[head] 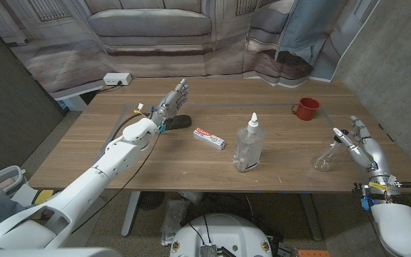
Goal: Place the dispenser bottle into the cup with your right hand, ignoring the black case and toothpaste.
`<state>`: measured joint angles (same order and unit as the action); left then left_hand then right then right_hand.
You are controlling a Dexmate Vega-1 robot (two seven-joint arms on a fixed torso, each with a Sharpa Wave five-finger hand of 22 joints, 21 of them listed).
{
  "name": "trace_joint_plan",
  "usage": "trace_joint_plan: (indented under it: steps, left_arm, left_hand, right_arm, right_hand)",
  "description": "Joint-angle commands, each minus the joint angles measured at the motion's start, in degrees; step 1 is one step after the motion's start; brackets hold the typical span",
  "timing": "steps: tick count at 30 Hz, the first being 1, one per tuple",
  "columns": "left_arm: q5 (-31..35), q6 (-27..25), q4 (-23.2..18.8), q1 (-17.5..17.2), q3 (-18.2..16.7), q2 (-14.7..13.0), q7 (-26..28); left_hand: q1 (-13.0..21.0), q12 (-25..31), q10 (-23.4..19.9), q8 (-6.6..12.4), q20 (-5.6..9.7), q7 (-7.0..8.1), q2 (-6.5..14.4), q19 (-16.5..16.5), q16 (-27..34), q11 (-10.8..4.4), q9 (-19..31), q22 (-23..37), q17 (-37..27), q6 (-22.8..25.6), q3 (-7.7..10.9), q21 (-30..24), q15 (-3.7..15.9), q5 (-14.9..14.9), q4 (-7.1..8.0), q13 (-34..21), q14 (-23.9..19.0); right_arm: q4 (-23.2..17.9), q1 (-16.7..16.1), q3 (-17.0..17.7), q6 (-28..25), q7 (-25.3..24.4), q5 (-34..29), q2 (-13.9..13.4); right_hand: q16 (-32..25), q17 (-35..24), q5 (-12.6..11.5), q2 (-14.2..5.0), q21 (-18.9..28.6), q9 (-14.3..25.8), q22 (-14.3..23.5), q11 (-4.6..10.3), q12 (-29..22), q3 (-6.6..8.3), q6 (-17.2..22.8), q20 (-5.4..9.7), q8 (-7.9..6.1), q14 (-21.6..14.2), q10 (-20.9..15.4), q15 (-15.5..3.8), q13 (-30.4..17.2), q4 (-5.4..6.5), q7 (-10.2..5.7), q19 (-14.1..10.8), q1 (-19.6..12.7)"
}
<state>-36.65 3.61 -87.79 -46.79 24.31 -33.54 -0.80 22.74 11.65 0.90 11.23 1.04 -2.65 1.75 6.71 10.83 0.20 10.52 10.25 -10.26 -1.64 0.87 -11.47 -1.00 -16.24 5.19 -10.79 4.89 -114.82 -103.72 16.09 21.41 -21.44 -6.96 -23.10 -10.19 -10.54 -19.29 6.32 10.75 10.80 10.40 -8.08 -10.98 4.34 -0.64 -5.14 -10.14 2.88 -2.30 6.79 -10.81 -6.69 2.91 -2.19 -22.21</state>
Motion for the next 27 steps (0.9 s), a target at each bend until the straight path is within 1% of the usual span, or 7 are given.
trace_joint_plan:
  steps: [1, 5, 7, 14, 16, 21, 27]
  left_arm:
    - [0.1, 0.6, -1.0, -0.8, -0.5, -0.3, 0.9]
    - [0.1, 0.5, -1.2, -0.9, -0.6, -0.4, 0.9]
    - [0.0, 0.5, -1.2, -0.9, -0.6, -0.4, 0.9]
    - [0.2, -0.2, -1.7, -0.8, -0.5, -0.7, 1.1]
    - [0.2, 0.0, -1.7, -0.8, -0.5, -0.6, 1.1]
    - [0.4, 0.5, -1.6, -1.0, -0.4, -0.4, 1.2]
    - [0.4, 0.2, -1.7, -0.9, -0.3, -0.5, 1.1]
  left_hand:
    - [0.6, -0.1, 0.7, -0.19, -0.05, -0.1, 0.4, 0.5, -0.1, -0.01, 0.3, 0.2, -0.3, -0.6, -0.53, 0.0, -0.11, 0.2, 0.16, -0.1, 0.5]
    - [0.6, -0.1, 0.7, -0.22, -0.09, -0.1, 0.4, 0.5, -0.1, 0.05, 0.3, 0.3, -0.3, -0.7, -0.58, 0.0, -0.12, 0.2, 0.17, -0.1, 0.5]
    - [0.6, -0.1, 0.7, -0.22, -0.12, -0.12, 0.4, 0.6, -0.1, 0.17, 0.3, 0.3, -0.3, -0.8, -0.6, 0.0, -0.1, 0.2, 0.17, -0.1, 0.6]
    - [0.6, -0.1, 0.7, -0.2, -0.19, -0.11, 0.4, 0.7, -0.1, 0.11, 0.3, 0.3, -0.3, -0.8, -0.67, 0.0, -0.08, 0.2, 0.18, -0.1, 0.6]
    - [0.6, -0.1, 0.7, -0.18, -0.21, -0.03, 0.5, 0.6, -0.1, 0.14, 0.3, 0.3, -0.3, -0.8, -0.69, 0.0, -0.1, 0.2, 0.19, -0.1, 0.6]
    - [0.6, 0.0, 0.6, -0.02, -0.36, -0.07, 0.5, 0.7, -0.1, 0.13, 0.3, 0.3, -0.3, -0.4, -0.75, 0.0, -0.11, 0.2, 0.19, -0.1, 0.5]
    - [0.6, 0.0, 0.6, -0.02, -0.41, 0.0, 0.5, 0.8, -0.1, 0.17, 0.3, 0.3, -0.3, -0.4, -0.85, 0.0, -0.04, 0.2, 0.2, -0.1, 0.6]
  right_arm:
    - [0.3, 0.0, -1.1, -1.3, -3.2, -3.5, 0.1]
    - [1.0, 0.3, -1.5, -1.3, -3.6, -3.2, -0.1]
    - [1.3, 0.4, -1.8, -1.5, -4.0, -3.3, -0.1]
    - [2.9, 0.7, -2.6, -0.9, -6.1, -4.0, -0.1]
    - [3.5, 0.9, -2.8, -0.5, -6.4, -3.6, -0.2]
    - [4.1, 0.9, -3.1, -0.8, -6.9, -2.7, -0.3]
    - [4.1, 0.6, -3.4, -1.6, -7.4, -2.4, -0.7]
  right_hand:
    - [-0.1, -0.2, -0.6, 0.51, 0.3, 0.2, 0.1, -0.48, 0.1, -0.52, -1.3, -1.39, 0.1, 0.4, 0.7, 0.7, -0.1, -0.04, 0.31, -0.4, 0.0]
    - [-0.3, -0.2, -0.9, 0.6, 0.6, 0.1, 0.1, -0.81, 0.0, -0.76, -2.2, -2.58, 0.06, 0.2, 1.1, 1.31, 0.0, -0.04, 1.0, -1.0, -0.1]
    - [-0.4, -0.2, -1.0, 0.64, 0.7, 0.1, 0.1, -1.06, 0.1, -0.85, -2.8, -3.21, 0.1, 0.1, 1.4, 1.43, 0.0, -0.05, 1.04, -1.2, -0.1]
    - [-0.5, -0.1, -1.4, 0.88, 0.8, 0.1, 0.0, -1.48, 0.1, -1.19, -4.3, -4.65, 0.15, 0.1, 2.3, 1.55, 0.1, -0.11, 2.0, -1.9, -0.3]
    - [-0.5, -0.1, -1.5, 0.94, 0.9, 0.1, 0.0, -1.78, 0.2, -1.27, -4.5, -4.88, 0.11, 0.1, 2.6, 1.58, 0.1, -0.12, 2.19, -2.0, -0.3]
    - [-0.5, -0.1, -1.6, 1.03, 0.9, 0.1, 0.0, -1.95, 0.2, -1.4, -4.6, -5.28, -0.01, 0.1, 2.8, 1.67, 0.1, -0.14, 2.49, -2.2, -0.3]
    - [-0.5, -0.1, -1.7, 1.11, 0.8, 0.1, 0.0, -2.03, 0.2, -1.53, -4.7, -5.78, -0.16, 0.1, 3.0, 1.84, 0.1, -0.16, 2.43, -2.1, -0.4]
